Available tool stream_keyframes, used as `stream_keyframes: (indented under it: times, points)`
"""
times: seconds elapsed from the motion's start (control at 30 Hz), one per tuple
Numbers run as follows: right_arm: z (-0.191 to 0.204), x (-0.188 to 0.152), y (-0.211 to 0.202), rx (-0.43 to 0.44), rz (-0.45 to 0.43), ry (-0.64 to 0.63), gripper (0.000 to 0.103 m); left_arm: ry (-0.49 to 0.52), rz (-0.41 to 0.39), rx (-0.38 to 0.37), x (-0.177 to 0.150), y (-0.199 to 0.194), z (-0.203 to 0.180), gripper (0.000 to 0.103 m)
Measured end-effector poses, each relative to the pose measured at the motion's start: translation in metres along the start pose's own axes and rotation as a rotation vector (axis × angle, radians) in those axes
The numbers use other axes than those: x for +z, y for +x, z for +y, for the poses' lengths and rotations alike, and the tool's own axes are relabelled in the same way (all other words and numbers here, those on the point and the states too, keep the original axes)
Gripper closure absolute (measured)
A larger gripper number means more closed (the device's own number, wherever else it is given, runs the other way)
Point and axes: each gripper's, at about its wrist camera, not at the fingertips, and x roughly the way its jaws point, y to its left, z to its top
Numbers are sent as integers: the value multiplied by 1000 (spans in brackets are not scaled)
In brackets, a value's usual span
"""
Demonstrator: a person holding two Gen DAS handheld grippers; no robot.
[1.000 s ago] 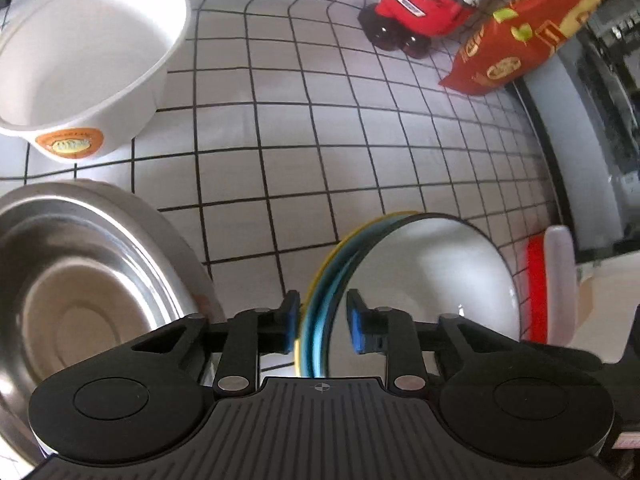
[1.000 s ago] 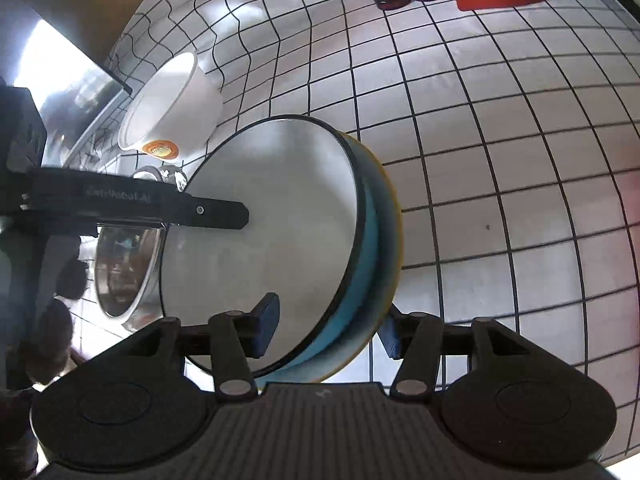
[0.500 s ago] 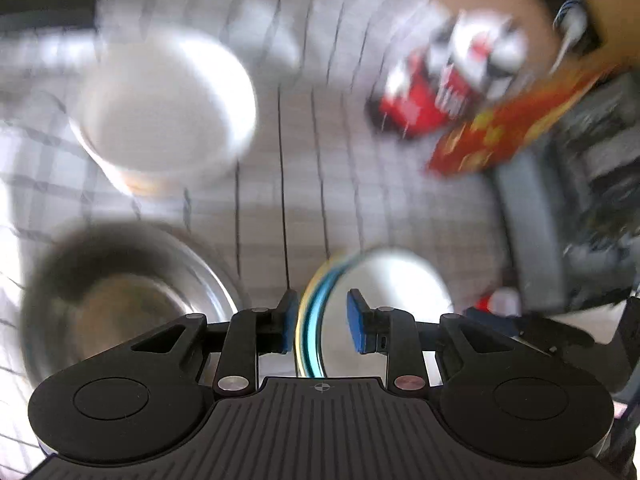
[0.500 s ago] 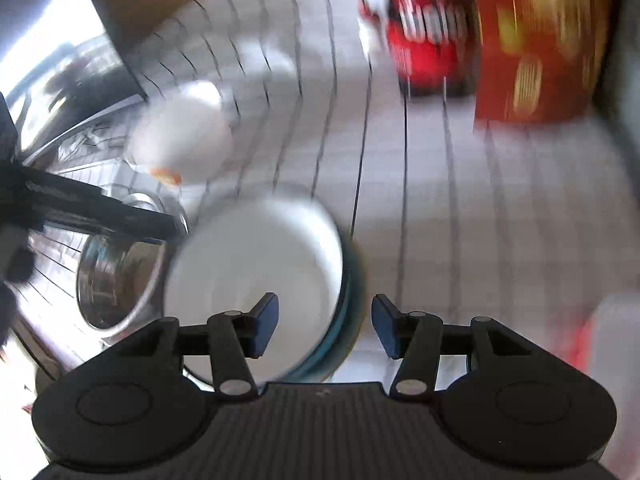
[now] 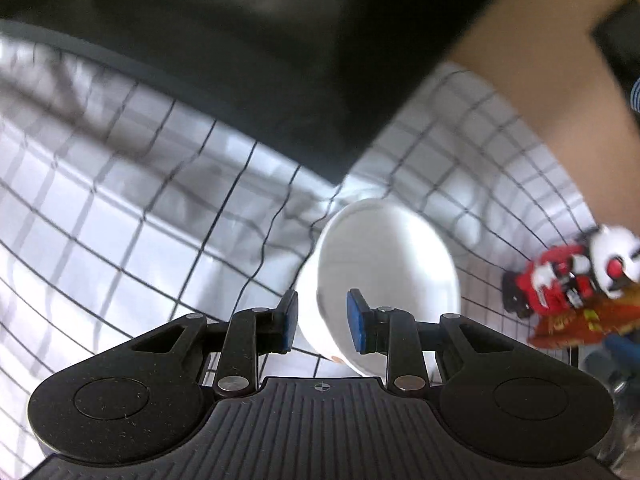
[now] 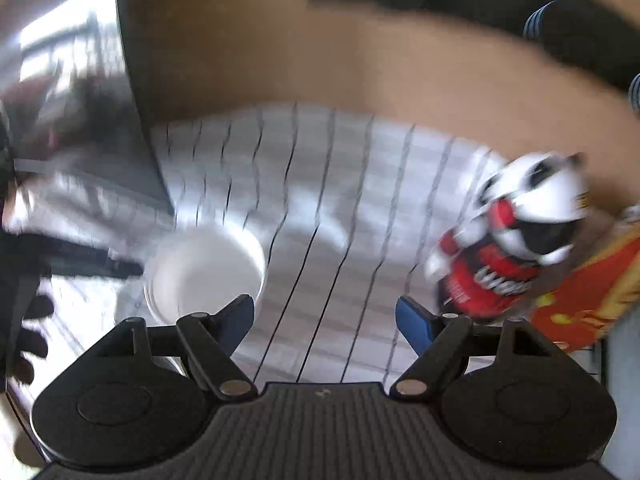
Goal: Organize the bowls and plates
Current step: 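Lift the white logo bowl with the left tool and lower it into the blue bowl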
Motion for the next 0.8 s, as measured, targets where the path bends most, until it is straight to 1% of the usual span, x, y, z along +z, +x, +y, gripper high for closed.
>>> stream_keyframes:
  times: [0.1, 0.13, 0.2, 0.27, 0.3, 0.33, 0.37, 0.4, 0.47, 0.5, 0.53, 0.57, 0.6, 0.67, 0.73, 0.8]
  points:
    - [8, 13, 34, 13, 43, -10, 24, -38, 26, -15, 4, 18, 10, 73]
    - [9, 18, 45, 34, 59, -2, 24, -50, 34, -25, 6, 24, 12, 73]
    - [9, 26, 71, 106, 101, 36, 24, -63, 37, -38, 10, 33, 16, 73]
    - [10, 30, 103, 164, 157, 87, 28, -78, 37, -41, 13, 40, 20, 73]
    - [11, 30, 117, 176, 190, 102, 39, -90, 38, -44, 14, 44, 22, 73]
    - [12, 29, 132, 189, 230, 110, 57, -103, 43, -49, 14, 49, 25, 73]
    - [13, 27, 145, 204, 270, 114, 63, -111, 50, -58, 13, 53, 25, 74]
    - [13, 25, 153, 223, 298, 120, 73, -115, 59, -72, 13, 55, 26, 78]
    - [10, 21, 154, 260, 313, 134, 81, -105, 79, -116, 11, 57, 20, 80]
    - [7, 20, 148, 266, 302, 136, 82, -86, 90, -130, 8, 57, 12, 79]
    - [1, 18, 138, 262, 273, 134, 82, -56, 96, -121, 6, 58, 3, 80]
    - [-6, 16, 128, 254, 250, 137, 82, -24, 107, -124, 3, 59, -9, 80]
    - [-17, 14, 117, 235, 225, 149, 82, -1, 126, -143, 0, 61, -21, 80]
    - [-38, 7, 99, 188, 186, 175, 82, 23, 158, -192, -7, 66, -43, 78]
    - [-60, -4, 85, 147, 165, 213, 82, 57, 180, -236, -15, 71, -69, 77]
    - [-79, -16, 78, 125, 162, 241, 82, 111, 185, -237, -24, 76, -92, 77]
